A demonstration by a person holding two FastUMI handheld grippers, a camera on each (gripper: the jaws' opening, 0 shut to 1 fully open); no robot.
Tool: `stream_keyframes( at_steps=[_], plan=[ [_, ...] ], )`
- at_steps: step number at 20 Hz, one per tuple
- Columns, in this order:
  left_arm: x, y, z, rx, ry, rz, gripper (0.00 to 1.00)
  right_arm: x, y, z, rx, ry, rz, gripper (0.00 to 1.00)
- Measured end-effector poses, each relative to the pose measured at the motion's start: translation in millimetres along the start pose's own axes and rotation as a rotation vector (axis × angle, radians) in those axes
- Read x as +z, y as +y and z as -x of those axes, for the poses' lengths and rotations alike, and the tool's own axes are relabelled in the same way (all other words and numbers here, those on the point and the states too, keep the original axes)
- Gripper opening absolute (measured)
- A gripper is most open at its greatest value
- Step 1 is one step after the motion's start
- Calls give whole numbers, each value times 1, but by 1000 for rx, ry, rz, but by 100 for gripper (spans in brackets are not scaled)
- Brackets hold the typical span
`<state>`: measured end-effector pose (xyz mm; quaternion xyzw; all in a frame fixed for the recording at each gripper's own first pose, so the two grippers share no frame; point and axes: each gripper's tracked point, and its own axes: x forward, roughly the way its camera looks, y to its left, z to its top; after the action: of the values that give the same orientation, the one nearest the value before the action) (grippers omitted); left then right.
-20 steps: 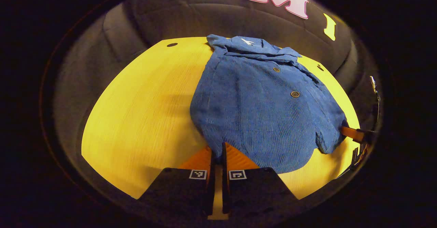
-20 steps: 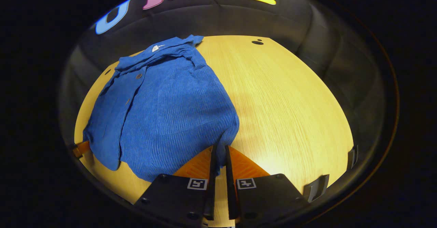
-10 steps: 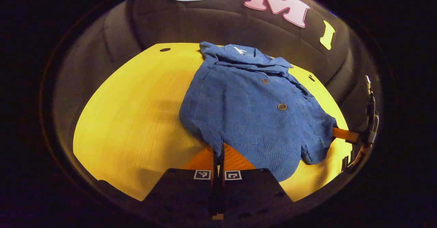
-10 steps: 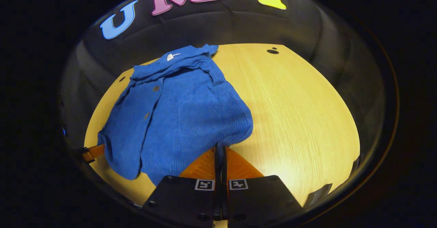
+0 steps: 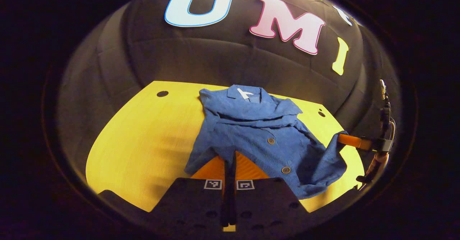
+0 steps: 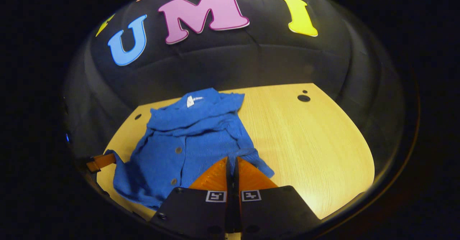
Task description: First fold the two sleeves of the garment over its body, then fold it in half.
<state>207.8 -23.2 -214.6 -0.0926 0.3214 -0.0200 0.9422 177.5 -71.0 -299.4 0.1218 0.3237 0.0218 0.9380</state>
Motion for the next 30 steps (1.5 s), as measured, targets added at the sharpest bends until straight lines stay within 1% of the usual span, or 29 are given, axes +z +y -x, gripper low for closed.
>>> stream_keyframes(
  at_steps=[2,5,7,8,9,10,12,13,14,15,16,17,18,19,20,21,22,24,26,30],
  plan=[
    [32,4,-15,-9,-57,19,0,34,4,-19,16,-56,11,1],
    [87,24,-49,19,-161,-12,0,92,8,-60,34,-150,61,1],
    [124,25,-78,-20,-203,10,0,128,8,-83,39,-216,86,1],
    [147,29,-94,-22,-260,17,0,147,3,-95,27,-265,100,1],
    [173,41,-113,-3,-335,8,0,167,-1,-108,16,-313,116,1],
    [185,51,-134,25,-363,-13,0,184,-2,-128,6,-341,125,0],
    [200,66,-173,53,-387,-49,0,200,-3,-170,2,-363,140,1],
    [205,65,-195,47,-394,-59,0,203,-2,-192,0,-356,140,1],
    [209,66,-217,49,-405,-75,0,196,-3,-212,-2,-350,146,0],
    [211,66,-240,50,-411,-105,0,191,-6,-231,-23,-340,172,1],
    [206,68,-258,56,-395,-136,0,184,-11,-244,-55,-339,202,6],
    [193,69,-274,59,-357,-154,6,176,-14,-259,-80,-331,225,5],
    [181,68,-281,60,-322,-153,31,167,-17,-268,-93,-309,242,28],
    [175,70,-286,85,-296,-145,56,156,-17,-273,-91,-277,244,52],
    [174,74,-279,127,-293,-144,81,145,-16,-272,-90,-243,248,75],
    [174,77,-276,154,-291,-138,80,137,-18,-269,-95,-215,250,99],
    [175,74,-267,155,-287,-123,81,137,-18,-263,-96,-220,248,100],
    [174,61,-246,128,-267,-96,82,144,-19,-246,-104,-254,244,100],
    [181,49,-218,116,-304,-113,83,149,-17,-221,-109,-290,231,100],
    [181,27,-162,95,-386,-164,83,154,-4,-167,-114,-362,225,100]
  ],
)
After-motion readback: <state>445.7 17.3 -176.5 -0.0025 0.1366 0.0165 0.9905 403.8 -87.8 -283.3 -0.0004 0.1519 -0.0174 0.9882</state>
